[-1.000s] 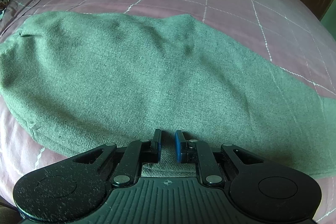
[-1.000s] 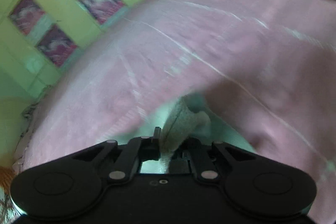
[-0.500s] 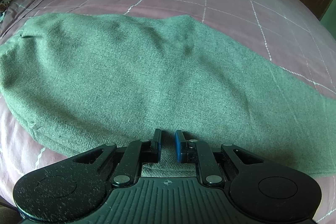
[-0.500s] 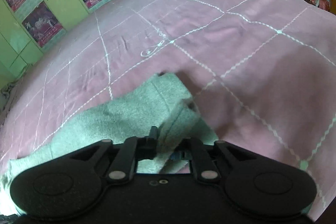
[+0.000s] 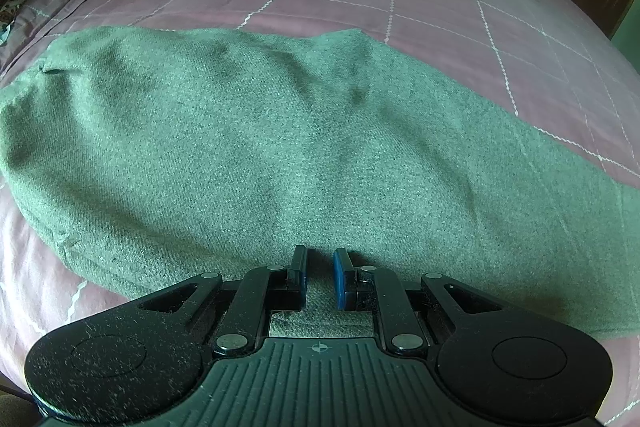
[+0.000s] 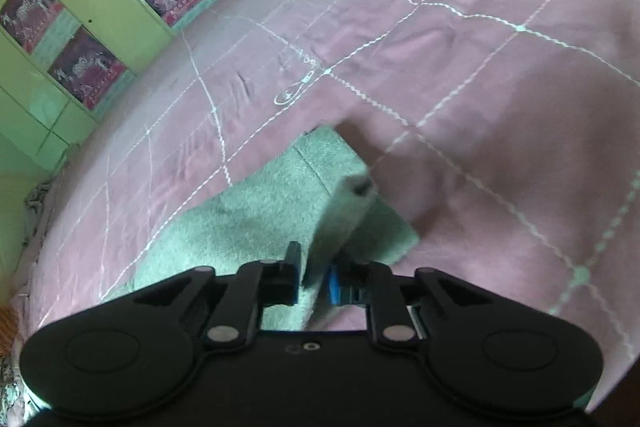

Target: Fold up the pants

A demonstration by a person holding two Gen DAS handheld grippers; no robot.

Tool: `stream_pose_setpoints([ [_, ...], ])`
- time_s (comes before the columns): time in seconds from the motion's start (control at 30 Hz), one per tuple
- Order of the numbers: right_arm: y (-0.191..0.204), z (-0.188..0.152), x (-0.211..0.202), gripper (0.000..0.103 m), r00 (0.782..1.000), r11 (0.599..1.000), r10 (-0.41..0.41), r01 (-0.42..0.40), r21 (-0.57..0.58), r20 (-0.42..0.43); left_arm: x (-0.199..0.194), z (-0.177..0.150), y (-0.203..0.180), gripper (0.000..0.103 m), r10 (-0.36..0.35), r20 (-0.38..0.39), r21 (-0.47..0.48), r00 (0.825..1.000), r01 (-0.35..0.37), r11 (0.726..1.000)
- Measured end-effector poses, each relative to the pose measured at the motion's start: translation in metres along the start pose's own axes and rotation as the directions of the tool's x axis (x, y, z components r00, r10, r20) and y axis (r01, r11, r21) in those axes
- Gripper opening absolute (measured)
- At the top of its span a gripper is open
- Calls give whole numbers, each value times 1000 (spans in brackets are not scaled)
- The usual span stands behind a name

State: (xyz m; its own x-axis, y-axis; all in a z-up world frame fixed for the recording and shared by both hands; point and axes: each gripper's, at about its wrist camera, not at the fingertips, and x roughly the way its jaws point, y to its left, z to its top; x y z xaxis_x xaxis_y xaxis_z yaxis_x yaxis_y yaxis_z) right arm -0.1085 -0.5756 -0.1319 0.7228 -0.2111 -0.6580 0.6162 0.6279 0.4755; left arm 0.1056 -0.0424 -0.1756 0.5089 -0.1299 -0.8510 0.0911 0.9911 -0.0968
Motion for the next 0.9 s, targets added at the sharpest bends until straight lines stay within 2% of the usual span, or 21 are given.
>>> stream_pose_setpoints([
  [0.07,8,4,6,8,1000,1000,-6,6,-23,8,0,0,-1,14,4,2,5,1000,-4,1000],
  [0.17,38,17,-5,7,996,992,38,-28,-122,84,0,0,-2,14,10,3,11,1000,-10,1000],
  [0.2,54,24,-16,6,986,983,102,-78,-167,135,0,0,-2,14,9,2,8,1000,-9,1000],
  [0.27,78,34,-40,6,946,955,229,-173,-240,228,0,0,-1,14,4,1,-2,1000,-4,1000],
  [0.3,83,37,-45,6,940,950,239,-175,-258,244,0,0,0,14,2,1,-6,1000,-2,1000],
  [0.37,67,40,-31,6,964,969,177,-136,-204,196,0,-1,-1,14,7,5,3,1000,-7,1000],
  [0.43,39,32,-5,6,995,989,48,-34,-146,93,-1,-2,-3,14,13,9,21,1000,-13,1000],
  [0.47,29,26,4,6,999,990,2,6,-140,53,-1,-2,-3,14,14,9,25,1000,-14,1000],
  [0.57,6,12,17,8,999,994,-47,45,-98,-21,-1,-1,-4,14,17,6,23,1000,-17,1000],
  [0.63,3,13,13,23,998,996,-55,55,-71,-5,-1,-1,-4,14,20,6,21,1000,-20,1000],
  [0.8,1,13,-6,32,996,993,-90,90,-82,-2,-1,-3,-4,14,19,11,22,1000,-19,1000],
  [0.9,-4,10,-9,48,993,991,-120,119,-61,-13,-1,-3,-4,14,20,13,27,1000,-21,999],
])
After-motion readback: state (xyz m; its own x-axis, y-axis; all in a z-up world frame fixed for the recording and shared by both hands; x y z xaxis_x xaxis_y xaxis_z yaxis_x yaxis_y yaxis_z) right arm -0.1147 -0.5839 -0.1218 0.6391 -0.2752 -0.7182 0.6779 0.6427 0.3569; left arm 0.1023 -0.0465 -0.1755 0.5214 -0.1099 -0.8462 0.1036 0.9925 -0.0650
